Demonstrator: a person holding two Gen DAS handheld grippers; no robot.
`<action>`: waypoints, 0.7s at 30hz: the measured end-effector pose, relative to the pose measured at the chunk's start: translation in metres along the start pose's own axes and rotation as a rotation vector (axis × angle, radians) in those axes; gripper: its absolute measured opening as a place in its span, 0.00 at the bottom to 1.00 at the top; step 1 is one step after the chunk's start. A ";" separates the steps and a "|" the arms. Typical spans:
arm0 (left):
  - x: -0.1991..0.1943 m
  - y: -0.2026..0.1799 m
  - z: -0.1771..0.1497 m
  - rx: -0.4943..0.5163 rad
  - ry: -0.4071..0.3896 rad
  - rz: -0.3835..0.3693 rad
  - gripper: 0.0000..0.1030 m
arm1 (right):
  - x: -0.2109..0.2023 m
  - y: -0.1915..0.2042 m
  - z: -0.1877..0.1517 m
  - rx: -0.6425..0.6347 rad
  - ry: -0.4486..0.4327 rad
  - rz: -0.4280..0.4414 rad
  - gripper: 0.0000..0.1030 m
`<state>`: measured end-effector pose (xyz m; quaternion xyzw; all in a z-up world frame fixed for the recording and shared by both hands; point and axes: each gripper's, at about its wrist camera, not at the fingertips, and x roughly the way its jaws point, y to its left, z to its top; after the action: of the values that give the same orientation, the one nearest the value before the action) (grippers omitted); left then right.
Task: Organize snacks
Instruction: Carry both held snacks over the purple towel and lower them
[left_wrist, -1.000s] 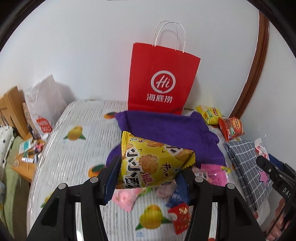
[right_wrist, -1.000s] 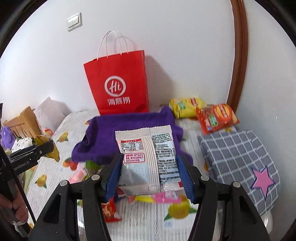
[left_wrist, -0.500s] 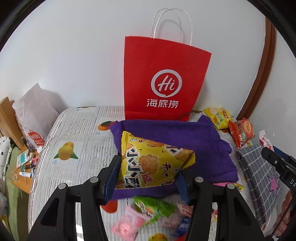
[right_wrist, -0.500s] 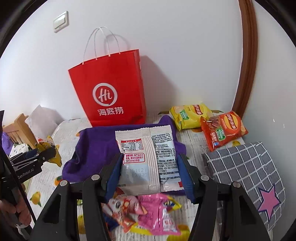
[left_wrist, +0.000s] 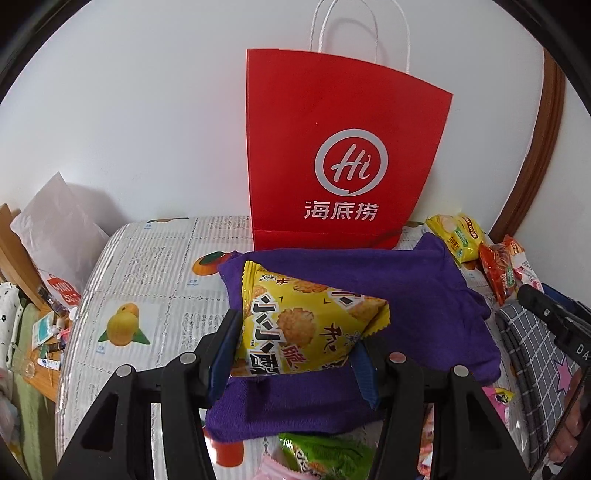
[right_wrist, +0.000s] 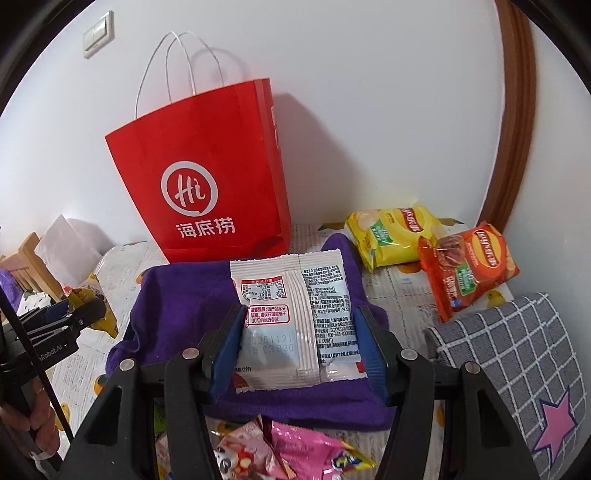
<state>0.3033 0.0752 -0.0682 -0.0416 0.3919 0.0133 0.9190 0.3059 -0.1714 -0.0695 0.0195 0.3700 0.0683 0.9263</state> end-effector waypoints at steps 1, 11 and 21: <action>0.003 0.000 0.001 -0.001 0.002 0.001 0.52 | 0.003 0.000 0.001 -0.003 0.000 0.000 0.57; 0.039 -0.008 0.015 0.008 0.024 -0.016 0.52 | 0.036 -0.002 0.017 -0.015 0.007 0.001 0.57; 0.077 -0.012 0.026 0.003 0.050 -0.026 0.52 | 0.067 0.003 0.036 -0.030 -0.002 0.019 0.57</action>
<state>0.3757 0.0649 -0.1049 -0.0453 0.4144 -0.0002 0.9090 0.3783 -0.1582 -0.0890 0.0094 0.3677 0.0826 0.9262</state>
